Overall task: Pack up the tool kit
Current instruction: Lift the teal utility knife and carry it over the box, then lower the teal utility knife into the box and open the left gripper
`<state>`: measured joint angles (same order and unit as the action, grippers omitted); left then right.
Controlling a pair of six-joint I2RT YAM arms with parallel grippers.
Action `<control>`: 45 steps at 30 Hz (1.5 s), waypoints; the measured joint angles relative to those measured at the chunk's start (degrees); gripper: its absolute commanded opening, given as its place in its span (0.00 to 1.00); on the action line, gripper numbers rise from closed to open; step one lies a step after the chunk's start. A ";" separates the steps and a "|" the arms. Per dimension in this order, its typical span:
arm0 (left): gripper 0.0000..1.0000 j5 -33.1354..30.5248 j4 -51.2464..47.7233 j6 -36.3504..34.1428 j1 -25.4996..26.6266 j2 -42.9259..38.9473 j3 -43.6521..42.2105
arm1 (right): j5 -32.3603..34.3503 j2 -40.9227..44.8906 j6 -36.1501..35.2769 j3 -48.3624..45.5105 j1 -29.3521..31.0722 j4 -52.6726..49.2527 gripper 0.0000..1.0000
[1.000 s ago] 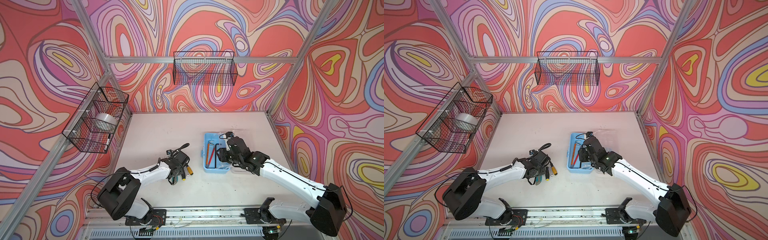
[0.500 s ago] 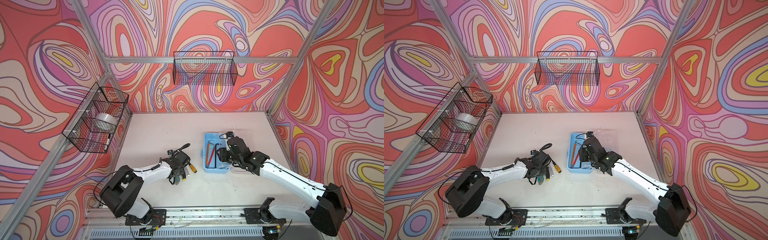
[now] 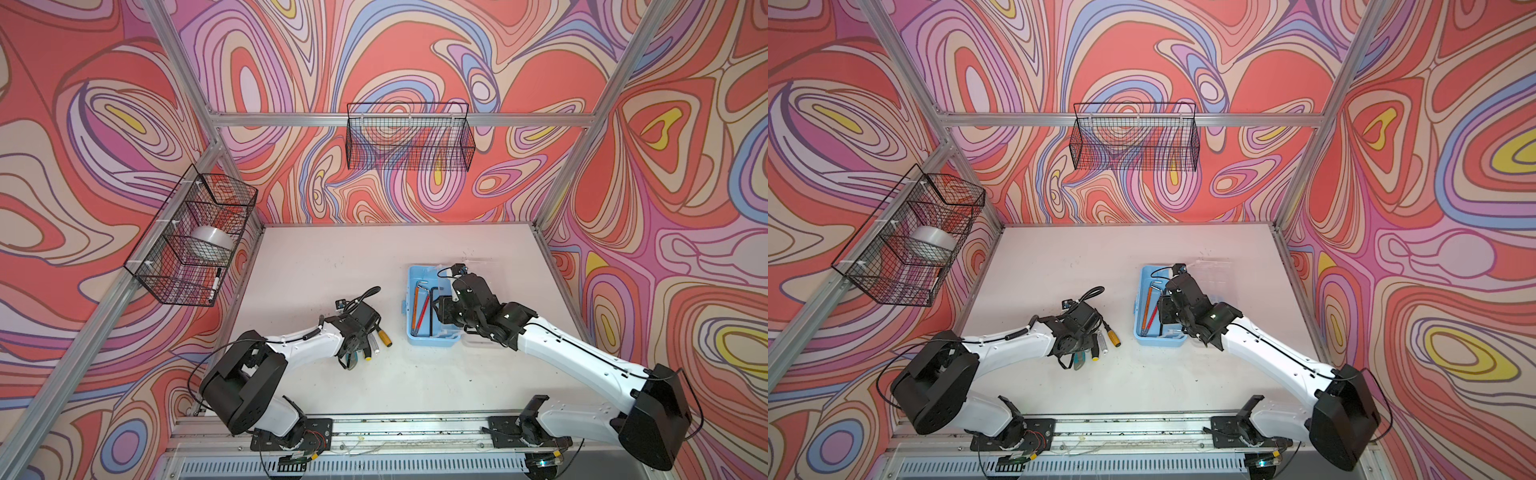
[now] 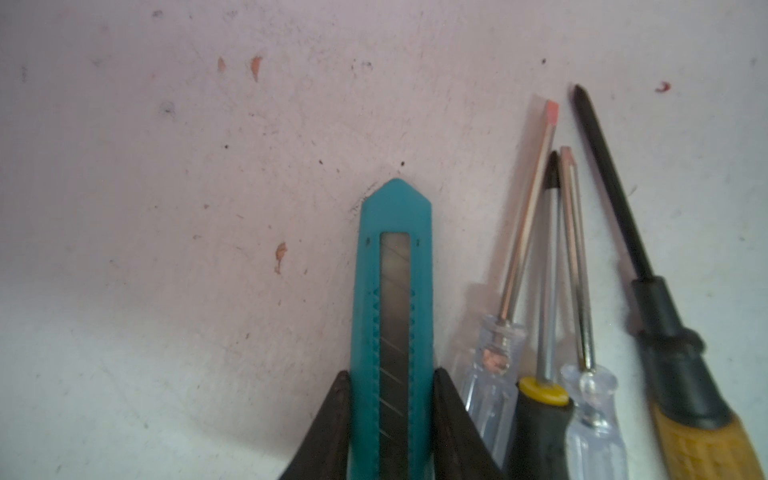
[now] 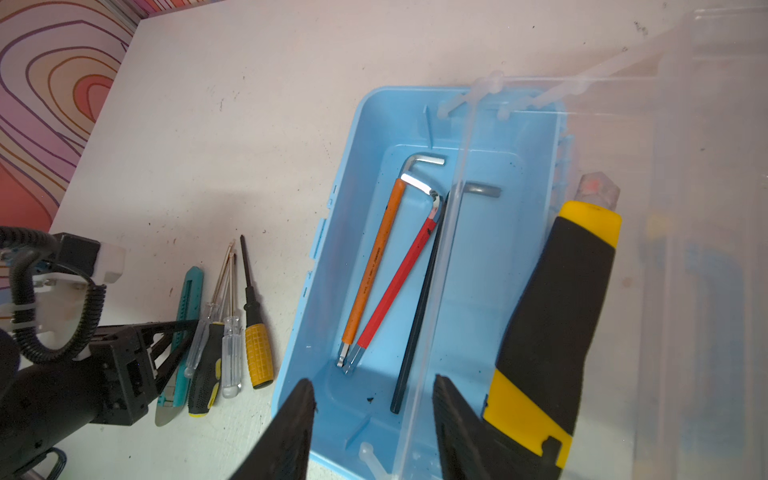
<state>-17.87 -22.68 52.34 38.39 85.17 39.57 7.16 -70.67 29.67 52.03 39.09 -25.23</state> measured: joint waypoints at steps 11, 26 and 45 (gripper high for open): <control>0.20 -1.16 -5.49 -0.72 0.00 -5.84 0.17 | 0.55 -0.48 0.02 -0.02 -0.02 0.26 0.49; 0.16 2.14 -9.75 -4.22 5.49 -9.57 18.18 | 5.60 5.60 0.66 -0.17 -0.33 0.28 0.50; 0.15 15.10 0.02 -9.84 12.74 24.92 54.71 | 15.85 21.81 1.29 -0.20 -1.20 -9.16 0.50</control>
<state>-2.76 -22.65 42.50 51.13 110.08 94.28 23.00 -48.86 30.96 51.83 37.89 -34.39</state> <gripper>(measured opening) 0.280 0.496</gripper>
